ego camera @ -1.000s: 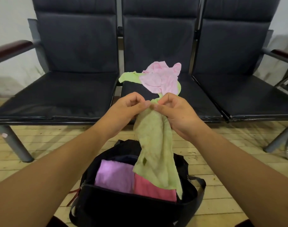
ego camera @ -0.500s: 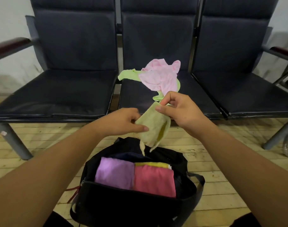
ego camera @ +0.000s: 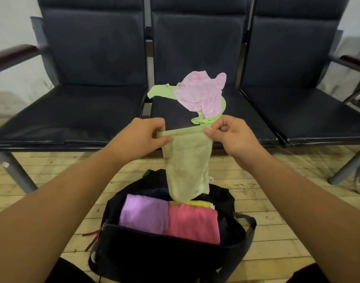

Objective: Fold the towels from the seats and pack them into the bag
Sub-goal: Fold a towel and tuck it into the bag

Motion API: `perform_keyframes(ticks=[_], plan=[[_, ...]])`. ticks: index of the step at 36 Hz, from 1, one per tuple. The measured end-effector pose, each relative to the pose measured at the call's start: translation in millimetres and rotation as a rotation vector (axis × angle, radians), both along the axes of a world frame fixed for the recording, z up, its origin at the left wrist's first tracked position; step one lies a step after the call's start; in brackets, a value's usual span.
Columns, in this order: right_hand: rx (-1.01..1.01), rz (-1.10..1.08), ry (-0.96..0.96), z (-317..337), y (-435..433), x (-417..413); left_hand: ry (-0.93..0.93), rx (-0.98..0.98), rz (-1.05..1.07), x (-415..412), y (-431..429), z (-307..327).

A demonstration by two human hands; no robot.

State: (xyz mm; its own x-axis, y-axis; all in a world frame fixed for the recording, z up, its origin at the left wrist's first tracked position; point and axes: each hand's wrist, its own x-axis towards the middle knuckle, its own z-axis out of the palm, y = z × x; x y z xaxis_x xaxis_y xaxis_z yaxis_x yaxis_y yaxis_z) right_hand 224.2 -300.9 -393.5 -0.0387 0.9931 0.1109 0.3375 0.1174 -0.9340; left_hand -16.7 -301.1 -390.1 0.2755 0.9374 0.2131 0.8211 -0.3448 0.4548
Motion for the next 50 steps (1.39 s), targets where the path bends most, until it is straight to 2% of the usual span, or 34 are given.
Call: perform_keyframes(ticks=[8, 10, 11, 12, 14, 16, 18, 20, 23, 25, 28, 31, 38, 41, 44, 47, 50], plan=[[-0.028, 0.026, 0.375, 11, -12, -10, -0.675, -0.076, 0.043, 10, -7, 7], [-0.052, 0.030, 0.466, 13, -13, -11, -0.919, -0.228, 0.100, 14, -9, 7], [-0.076, 0.031, 0.511, 15, -13, -13, -1.015, -0.371, 0.076, 17, -10, 6], [-0.103, 0.028, 0.549, 17, -13, -14, -1.036, -0.524, 0.014, 18, -12, 5], [-0.153, 0.020, 0.599, 18, -12, -14, -0.905, -0.779, -0.109, 21, -20, -1], [-0.183, -0.001, 0.610, 17, -10, -13, -0.821, -0.901, -0.168, 23, -26, -7], [-0.212, -0.030, 0.597, 15, -6, -9, -0.907, -0.923, -0.172, 26, -27, -10], [-0.267, -0.050, 0.602, 11, -3, -5, -1.070, -0.944, -0.149, 31, -28, -8], [-0.408, -0.050, 0.625, 6, -1, 1, -1.296, -0.949, -0.020, 35, -28, -2], [-0.534, 0.012, 0.648, 3, -3, 1, -1.353, -0.908, 0.089, 37, -28, 1], [-0.730, 0.174, 0.664, -4, -9, -2, -1.404, -0.844, 0.175, 39, -28, 5], [-0.817, 0.321, 0.622, -13, -14, -11, -1.434, -0.798, 0.230, 37, -26, 7], [-0.723, 0.395, 0.595, -15, -12, -16, -1.496, -0.715, 0.345, 25, -18, -1], [-0.643, 0.342, 0.623, -17, -8, -18, -1.391, -0.886, 0.189, 24, -18, -2], [-0.551, 0.223, 0.686, -17, -2, -19, -1.162, -1.031, 0.019, 26, -24, -8], [-0.466, 0.068, 0.674, -18, 4, -14, -1.078, -0.935, 0.023, 27, -23, -16], [-0.373, 0.028, 0.490, -20, 5, -9, -1.040, -0.796, 0.054, 25, -19, -18]])
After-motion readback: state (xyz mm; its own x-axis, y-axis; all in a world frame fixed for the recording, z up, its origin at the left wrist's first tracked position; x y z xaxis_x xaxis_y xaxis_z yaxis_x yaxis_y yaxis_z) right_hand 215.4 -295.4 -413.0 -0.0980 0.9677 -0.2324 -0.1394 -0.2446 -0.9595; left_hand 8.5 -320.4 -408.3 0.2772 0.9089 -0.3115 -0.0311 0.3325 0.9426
